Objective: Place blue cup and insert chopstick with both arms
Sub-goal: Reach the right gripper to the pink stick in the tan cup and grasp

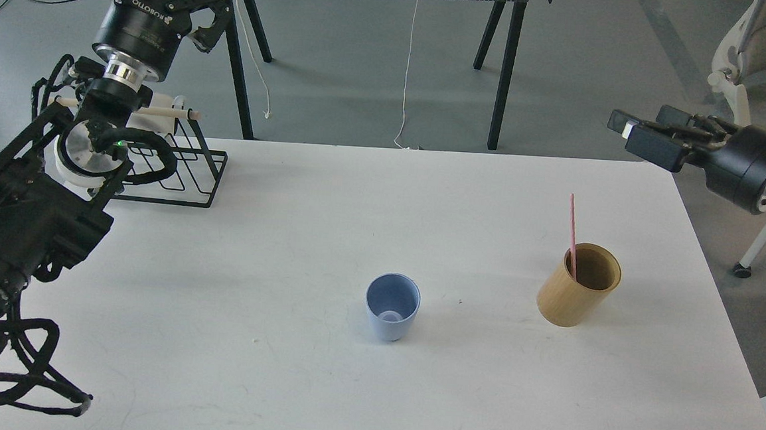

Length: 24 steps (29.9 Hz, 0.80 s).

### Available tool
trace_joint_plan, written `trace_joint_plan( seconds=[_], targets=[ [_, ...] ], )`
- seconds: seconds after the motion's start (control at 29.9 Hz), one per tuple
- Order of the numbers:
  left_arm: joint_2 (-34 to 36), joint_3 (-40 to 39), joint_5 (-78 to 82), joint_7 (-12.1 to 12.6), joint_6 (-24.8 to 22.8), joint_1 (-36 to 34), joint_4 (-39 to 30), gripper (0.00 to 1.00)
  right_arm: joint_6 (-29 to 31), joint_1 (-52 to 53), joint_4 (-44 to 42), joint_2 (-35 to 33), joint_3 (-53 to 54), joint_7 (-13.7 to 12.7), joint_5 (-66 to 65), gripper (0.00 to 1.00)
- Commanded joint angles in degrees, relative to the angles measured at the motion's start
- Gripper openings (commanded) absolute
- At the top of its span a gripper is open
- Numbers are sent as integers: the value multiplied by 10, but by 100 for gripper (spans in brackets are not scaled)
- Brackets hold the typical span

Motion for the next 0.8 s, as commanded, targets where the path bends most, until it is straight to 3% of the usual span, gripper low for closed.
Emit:
trace_joint_plan(
  seconds=[0.0, 0.13, 0.47, 0.64, 0.77],
  targets=[
    [-1, 1, -2, 0, 0, -1, 1, 99, -19, -5, 2, -2, -50, 8, -35, 95],
    [-1, 1, -1, 0, 0, -1, 1, 99, -34, -13, -7, 22, -97, 8, -56, 92],
    [-2, 1, -1, -1, 0, -1, 34, 99, -41, -39, -111, 121, -106, 7, -174, 60],
    [-2, 1, -1, -2, 0, -2, 43, 99, -39, -48, -113, 124, -106, 4, -175, 49],
    [-2, 1, -1, -2, 0, -2, 43, 99, -38, -50, -112, 125, -106, 4, -176, 46]
  ],
)
